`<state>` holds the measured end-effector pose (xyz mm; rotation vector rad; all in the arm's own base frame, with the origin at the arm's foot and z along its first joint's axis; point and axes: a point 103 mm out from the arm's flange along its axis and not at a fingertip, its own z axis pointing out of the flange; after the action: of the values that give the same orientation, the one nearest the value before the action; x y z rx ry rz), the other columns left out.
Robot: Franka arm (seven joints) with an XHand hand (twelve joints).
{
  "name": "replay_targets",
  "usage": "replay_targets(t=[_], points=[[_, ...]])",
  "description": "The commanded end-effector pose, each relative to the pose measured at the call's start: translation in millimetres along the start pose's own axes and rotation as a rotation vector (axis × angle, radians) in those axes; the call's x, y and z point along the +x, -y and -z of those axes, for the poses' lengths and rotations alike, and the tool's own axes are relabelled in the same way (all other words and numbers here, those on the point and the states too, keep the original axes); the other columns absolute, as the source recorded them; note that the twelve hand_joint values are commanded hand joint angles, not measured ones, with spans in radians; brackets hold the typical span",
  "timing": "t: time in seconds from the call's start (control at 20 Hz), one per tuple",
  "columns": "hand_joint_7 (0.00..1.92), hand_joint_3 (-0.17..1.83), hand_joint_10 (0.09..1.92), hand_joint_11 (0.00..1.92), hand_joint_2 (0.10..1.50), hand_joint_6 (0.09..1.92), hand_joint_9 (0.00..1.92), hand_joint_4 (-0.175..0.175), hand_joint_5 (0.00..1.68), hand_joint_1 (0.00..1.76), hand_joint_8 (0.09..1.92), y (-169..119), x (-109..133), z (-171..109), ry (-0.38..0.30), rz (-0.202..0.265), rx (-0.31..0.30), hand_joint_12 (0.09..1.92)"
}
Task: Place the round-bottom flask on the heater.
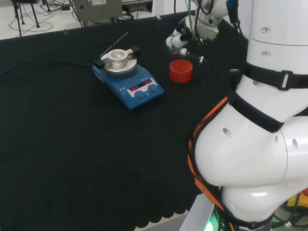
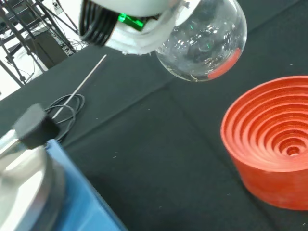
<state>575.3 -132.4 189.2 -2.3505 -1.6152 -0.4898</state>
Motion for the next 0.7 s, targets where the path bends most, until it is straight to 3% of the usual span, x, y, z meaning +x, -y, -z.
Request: replay_targets(t=[0.05,0.7], points=[[0.58,0.69,0.58,0.43,0.71,0.94,0.76,0.097,1.13,1.10,0.58,16.3,24.4,6.2,-0.001,0.021,0.023,1.28],[0.57,0.70,0.58,0.43,0.71,0.95,0.77,0.101,1.13,1.10,0.59,27.2,85.2,4.3,-0.027,0.105,0.066,1.28]])
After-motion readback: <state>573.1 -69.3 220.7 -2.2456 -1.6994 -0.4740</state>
